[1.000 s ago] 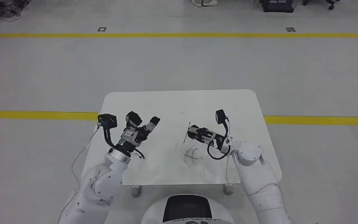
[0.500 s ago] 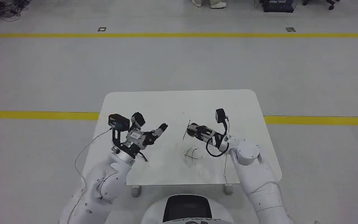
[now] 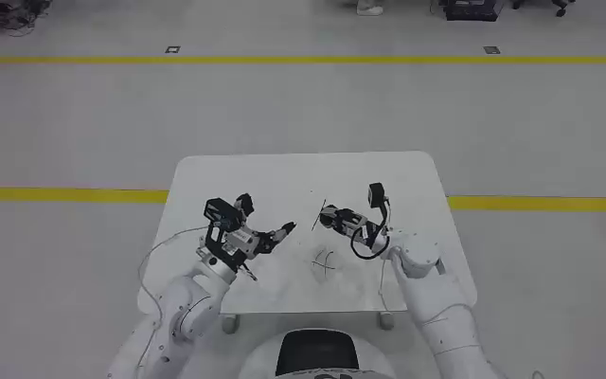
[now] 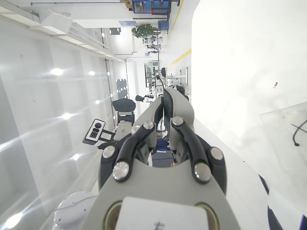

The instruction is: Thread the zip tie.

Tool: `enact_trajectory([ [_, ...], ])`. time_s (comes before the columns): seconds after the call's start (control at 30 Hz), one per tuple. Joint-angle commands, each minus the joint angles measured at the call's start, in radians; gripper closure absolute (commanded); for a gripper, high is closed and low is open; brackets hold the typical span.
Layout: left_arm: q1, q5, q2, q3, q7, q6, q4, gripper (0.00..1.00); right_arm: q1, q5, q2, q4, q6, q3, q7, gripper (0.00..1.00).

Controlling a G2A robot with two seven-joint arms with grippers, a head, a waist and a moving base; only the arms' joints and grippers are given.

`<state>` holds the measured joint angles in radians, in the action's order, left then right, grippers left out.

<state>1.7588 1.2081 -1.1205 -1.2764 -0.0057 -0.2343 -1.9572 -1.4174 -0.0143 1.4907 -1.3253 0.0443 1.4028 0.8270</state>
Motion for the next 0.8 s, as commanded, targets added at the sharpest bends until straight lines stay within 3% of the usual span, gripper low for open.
enact_trajectory([
  [0.0,-0.002,0.129,0.004,0.014,0.02,-0.018,-0.003,0.0,0.001,-0.012,-0.002,0.0,-0.013,-0.003,-0.018,1.0],
  [0.17,-0.001,0.362,0.016,0.039,0.063,-0.019,0.002,0.0,0.005,-0.038,-0.008,0.005,-0.037,-0.003,-0.041,1.0],
  [0.23,-0.024,0.362,0.032,0.045,0.058,-0.046,0.001,0.0,0.006,-0.046,-0.011,0.007,-0.05,-0.002,-0.046,1.0],
  [0.3,-0.053,0.362,0.063,0.062,0.056,-0.094,0.001,0.0,0.009,-0.06,-0.014,0.012,-0.076,-0.004,-0.037,1.0],
  [0.33,-0.06,0.362,0.072,0.062,0.057,-0.078,0.003,0.0,0.011,-0.067,-0.015,0.015,-0.084,-0.003,-0.036,1.0],
  [0.57,-0.06,0.362,0.072,0.062,0.057,-0.078,0.003,0.0,0.011,-0.067,-0.015,0.015,-0.084,-0.003,-0.036,1.0],
  [0.6,-0.073,0.362,0.075,0.067,0.04,-0.091,0.003,0.0,0.008,-0.068,-0.015,0.013,-0.083,-0.006,-0.048,1.0],
  [0.7,-0.115,0.362,0.104,0.118,-0.024,-0.106,-0.007,0.0,0.01,-0.086,-0.016,0.016,-0.099,-0.011,-0.074,1.0],
  [0.77,-0.161,0.362,0.142,0.173,-0.079,-0.106,-0.009,0.0,0.014,-0.102,-0.018,0.023,-0.108,-0.011,-0.083,1.0],
])
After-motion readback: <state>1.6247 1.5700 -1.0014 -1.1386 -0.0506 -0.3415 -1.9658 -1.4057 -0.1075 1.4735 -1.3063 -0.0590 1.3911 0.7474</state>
